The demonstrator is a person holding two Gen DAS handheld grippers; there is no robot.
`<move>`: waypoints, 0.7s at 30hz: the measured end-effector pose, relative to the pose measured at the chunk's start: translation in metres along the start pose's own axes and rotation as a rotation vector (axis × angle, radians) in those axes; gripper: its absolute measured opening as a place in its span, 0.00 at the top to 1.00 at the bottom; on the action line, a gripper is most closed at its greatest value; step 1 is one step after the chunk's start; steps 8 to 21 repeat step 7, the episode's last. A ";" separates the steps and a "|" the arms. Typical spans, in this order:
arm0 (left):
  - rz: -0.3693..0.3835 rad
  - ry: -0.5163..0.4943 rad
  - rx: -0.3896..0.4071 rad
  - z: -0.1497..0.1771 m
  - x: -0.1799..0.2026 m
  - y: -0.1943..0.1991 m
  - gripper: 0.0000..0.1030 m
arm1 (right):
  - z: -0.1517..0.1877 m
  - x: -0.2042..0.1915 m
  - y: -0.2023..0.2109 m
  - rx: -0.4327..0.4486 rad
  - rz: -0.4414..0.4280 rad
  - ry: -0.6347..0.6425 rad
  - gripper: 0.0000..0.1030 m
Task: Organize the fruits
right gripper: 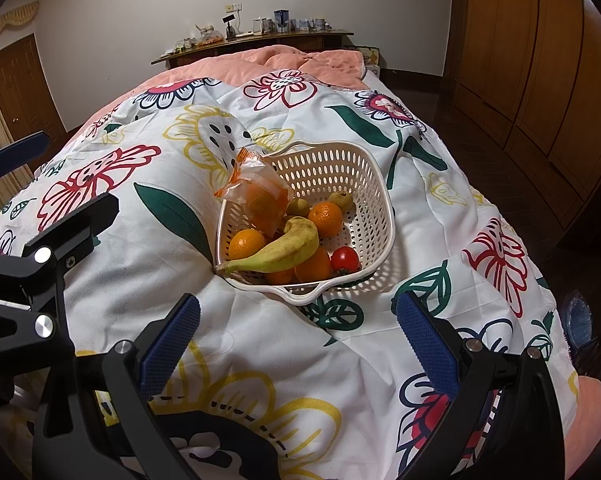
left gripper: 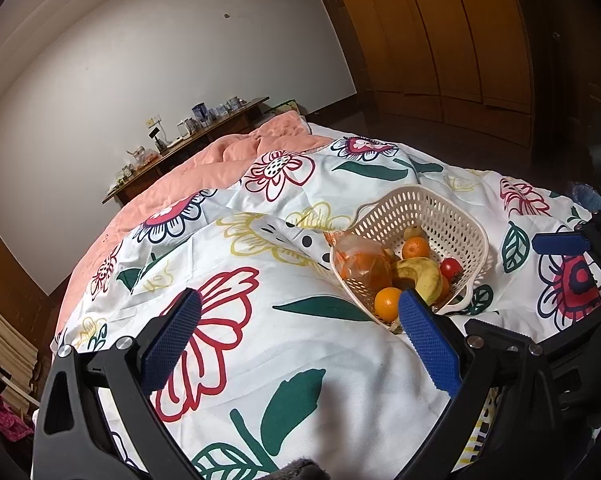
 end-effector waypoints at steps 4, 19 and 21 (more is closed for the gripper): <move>0.001 0.036 -0.021 0.002 -0.009 -0.002 0.03 | -0.002 -0.002 0.002 0.007 -0.005 -0.003 0.05; -0.015 0.092 -0.028 0.011 -0.029 0.000 0.03 | -0.005 -0.005 0.008 0.017 -0.030 -0.006 0.05; -0.015 0.092 -0.028 0.011 -0.029 0.000 0.03 | -0.005 -0.005 0.008 0.017 -0.030 -0.006 0.05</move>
Point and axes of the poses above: each gripper's, at about its wrist camera, not at the fingertips, and y roughly against the way its jaws point, x to its right, z to its underside, the point moved 3 cm from there along -y, roughly the way its jaws point, and after that the axes turned 11 degrees about -x, right-handed, at the moved point
